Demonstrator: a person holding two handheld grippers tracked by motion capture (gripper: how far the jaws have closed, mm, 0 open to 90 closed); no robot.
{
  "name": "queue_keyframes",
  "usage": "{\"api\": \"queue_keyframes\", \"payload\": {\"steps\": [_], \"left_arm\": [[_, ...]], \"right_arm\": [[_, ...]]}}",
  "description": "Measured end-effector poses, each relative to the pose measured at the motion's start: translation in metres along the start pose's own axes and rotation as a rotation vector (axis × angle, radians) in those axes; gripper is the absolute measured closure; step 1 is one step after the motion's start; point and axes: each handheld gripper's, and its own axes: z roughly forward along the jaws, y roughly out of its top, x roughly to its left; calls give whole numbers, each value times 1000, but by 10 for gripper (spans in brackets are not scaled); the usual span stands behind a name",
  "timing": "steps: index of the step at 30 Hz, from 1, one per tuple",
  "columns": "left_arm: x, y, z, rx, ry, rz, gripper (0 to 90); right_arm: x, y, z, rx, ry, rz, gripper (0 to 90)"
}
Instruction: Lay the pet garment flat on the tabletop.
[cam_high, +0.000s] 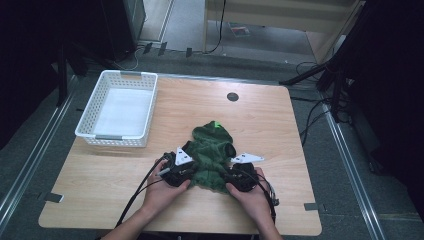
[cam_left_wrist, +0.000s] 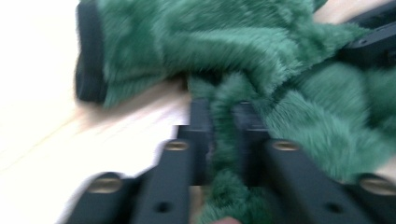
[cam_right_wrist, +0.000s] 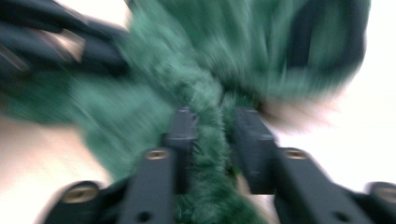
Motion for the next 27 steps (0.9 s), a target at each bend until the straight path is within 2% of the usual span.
{"api": "queue_keyframes", "payload": {"steps": [1, 3, 4, 6, 7, 8, 9, 10, 12, 13, 15, 18, 20, 23, 24, 26, 27], "left_arm": [[-1, 0, -2, -7, -6, 2, 615], [3, 4, -6, -37, -47, -34, 549], [4, 6, -8, -51, -46, -50, 536], [6, 10, -11, -72, -47, -69, 530], [6, 12, -11, -76, -41, -76, 525], [6, 14, -10, -72, -31, -80, 520], [5, 15, -8, -63, -30, -86, 513], [4, 15, -5, -49, -24, -86, 505], [2, 14, 1, -33, -10, -77, 506], [2, 13, 4, -25, -7, -75, 516], [2, 11, 7, -16, 10, -66, 558], [2, 11, 9, -14, 14, -57, 622], [3, 13, 10, -12, 16, -50, 664], [3, 14, 11, -10, 33, -44, 703], [3, 15, 12, -11, 34, -43, 712], [4, 14, 13, -15, 41, -36, 719], [6, 14, 14, -12, 38, -33, 714]], "right_arm": [[1, 5, -8, -35, 29, -10, 600], [-3, 22, -26, -133, 69, 2, 540], [-7, 32, -32, -173, 55, 17, 534], [-17, 52, -34, -213, -23, 27, 538], [-22, 59, -31, -211, -61, 20, 534], [-30, 67, -22, -187, -107, 3, 531], [-40, 73, -9, -146, -149, 6, 528], [-51, 77, 4, -110, -172, 36, 529], [-71, 80, 27, -65, -168, 105, 557], [-76, 81, 35, -56, -149, 121, 575], [-80, 83, 51, -18, -113, 103, 659], [-79, 88, 65, 26, -99, 70, 804], [-78, 93, 74, 27, -111, 50, 889], [-79, 104, 83, 14, -132, 21, 900], [-79, 110, 86, -17, -141, 3, 900], [-78, 118, 86, -93, -102, -4, 891], [-78, 121, 86, -119, -86, -7, 844]]}}
